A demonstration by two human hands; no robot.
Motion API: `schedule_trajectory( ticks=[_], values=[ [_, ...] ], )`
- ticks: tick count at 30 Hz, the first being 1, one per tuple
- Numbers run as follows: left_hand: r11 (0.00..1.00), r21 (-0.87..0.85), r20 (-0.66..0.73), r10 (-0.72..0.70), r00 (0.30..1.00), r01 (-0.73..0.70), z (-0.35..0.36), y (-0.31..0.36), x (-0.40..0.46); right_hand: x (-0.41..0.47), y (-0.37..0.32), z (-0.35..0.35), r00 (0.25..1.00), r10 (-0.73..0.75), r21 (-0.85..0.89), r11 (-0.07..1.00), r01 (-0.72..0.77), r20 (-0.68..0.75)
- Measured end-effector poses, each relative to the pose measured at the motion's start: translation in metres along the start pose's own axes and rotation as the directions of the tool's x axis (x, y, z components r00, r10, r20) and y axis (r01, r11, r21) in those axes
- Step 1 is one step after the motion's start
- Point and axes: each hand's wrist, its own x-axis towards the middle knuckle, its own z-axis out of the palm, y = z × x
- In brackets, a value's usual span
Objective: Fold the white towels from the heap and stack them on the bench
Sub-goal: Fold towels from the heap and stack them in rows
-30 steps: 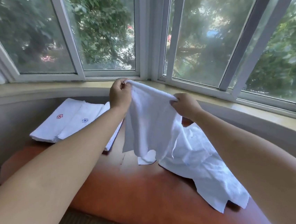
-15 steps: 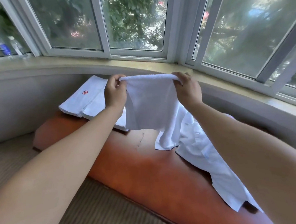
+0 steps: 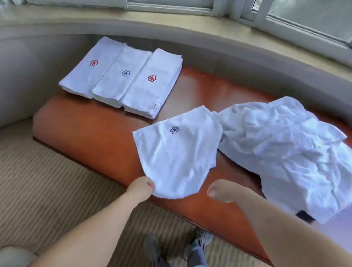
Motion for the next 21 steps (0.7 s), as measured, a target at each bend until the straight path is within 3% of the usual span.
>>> schedule_trajectory(
  ticks=[7, 13, 15, 18, 21],
  values=[
    [0.991, -0.044, -0.015, -0.124, 0.992, 0.123, 0.027, -0.023, 0.020, 0.041, 0.023, 0.017, 0.968, 0.213, 0.309, 0.937, -0.164, -0.134],
    [0.957, -0.251, -0.010, -0.152, 0.988, 0.145, 0.043, -0.029, 0.047, 0.083, 0.027, 0.005, 0.873, 0.398, 0.703, 0.705, -0.095, -0.282],
    [0.953, -0.275, 0.042, -0.118, 0.992, 0.125, 0.049, -0.033, 0.054, 0.094, 0.029, 0.002, 0.854, 0.445, 0.791, 0.608, -0.067, -0.269],
    [0.955, -0.272, 0.070, -0.099, 0.993, 0.115, 0.052, -0.042, 0.062, 0.113, 0.029, 0.001, 0.895, 0.412, 0.888, 0.458, -0.040, -0.172],
    [0.944, -0.292, 0.013, -0.155, 0.988, 0.152, 0.047, -0.051, 0.067, 0.121, 0.023, -0.003, 0.911, 0.377, 0.872, 0.487, -0.039, -0.170]
  ],
)
